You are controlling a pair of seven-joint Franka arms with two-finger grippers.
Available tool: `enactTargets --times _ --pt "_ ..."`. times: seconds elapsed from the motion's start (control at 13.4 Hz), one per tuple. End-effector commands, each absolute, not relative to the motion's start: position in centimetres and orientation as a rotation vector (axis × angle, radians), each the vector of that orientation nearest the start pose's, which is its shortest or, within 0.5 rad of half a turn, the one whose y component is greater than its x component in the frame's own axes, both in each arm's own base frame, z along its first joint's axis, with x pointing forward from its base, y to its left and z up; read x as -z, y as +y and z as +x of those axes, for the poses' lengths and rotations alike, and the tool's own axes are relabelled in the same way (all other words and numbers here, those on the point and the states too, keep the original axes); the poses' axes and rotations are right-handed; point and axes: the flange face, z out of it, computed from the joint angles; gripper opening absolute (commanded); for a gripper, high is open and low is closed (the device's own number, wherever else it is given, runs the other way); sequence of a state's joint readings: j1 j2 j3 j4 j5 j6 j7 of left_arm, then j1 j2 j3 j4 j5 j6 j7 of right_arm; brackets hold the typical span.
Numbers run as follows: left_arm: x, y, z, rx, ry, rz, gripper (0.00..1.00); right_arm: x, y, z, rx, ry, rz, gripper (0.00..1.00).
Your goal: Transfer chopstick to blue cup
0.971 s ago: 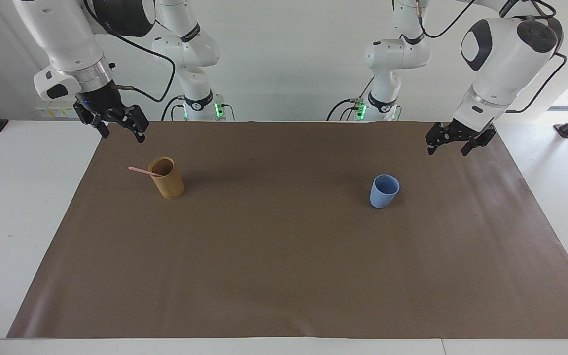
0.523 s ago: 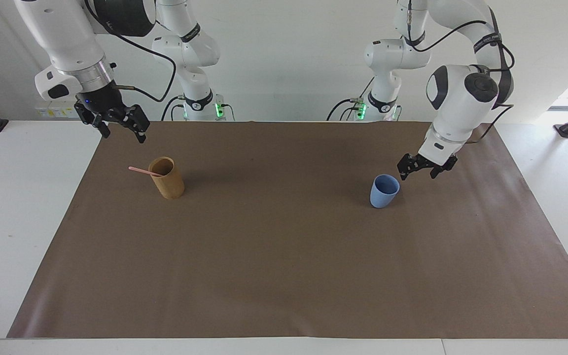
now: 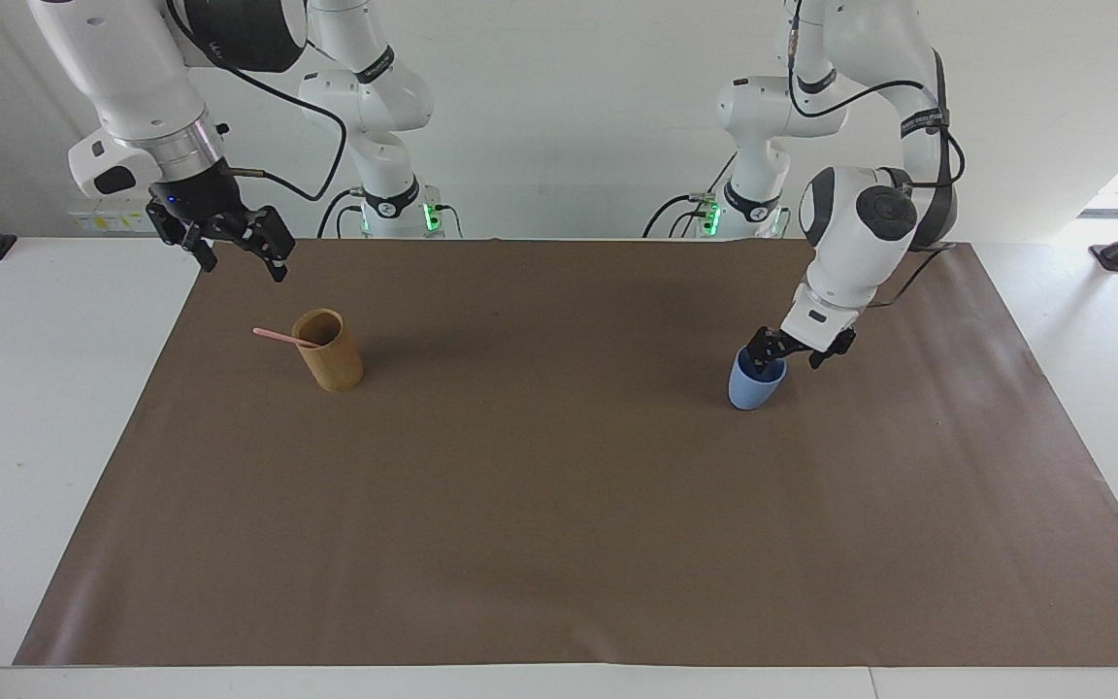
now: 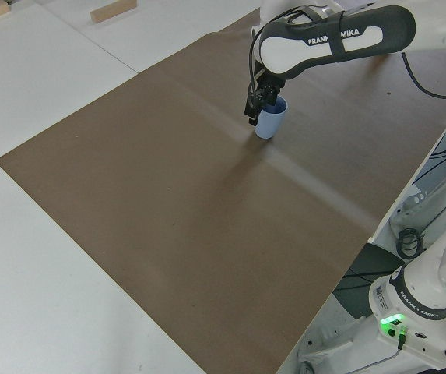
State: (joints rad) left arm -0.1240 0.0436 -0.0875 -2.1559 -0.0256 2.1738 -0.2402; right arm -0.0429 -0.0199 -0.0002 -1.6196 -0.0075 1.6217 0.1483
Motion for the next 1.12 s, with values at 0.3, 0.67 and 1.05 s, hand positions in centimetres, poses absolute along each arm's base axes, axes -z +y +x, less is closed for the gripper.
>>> enactTargets --times 0.3,0.67,1.05 --pt "-36.3 -12.0 52.1 -0.018 -0.048 -3.169 0.10 -61.7 -3.2 55.1 0.073 0.272 -3.109 1.00" --pt "-37.1 -12.3 53.3 0.003 0.045 -3.172 0.00 -61.5 -3.1 55.3 0.120 0.166 -3.115 1.00" --pt "-42.1 -19.5 54.6 -0.016 0.107 -3.162 0.00 -61.5 -3.1 55.1 0.118 0.165 -3.116 1.00"
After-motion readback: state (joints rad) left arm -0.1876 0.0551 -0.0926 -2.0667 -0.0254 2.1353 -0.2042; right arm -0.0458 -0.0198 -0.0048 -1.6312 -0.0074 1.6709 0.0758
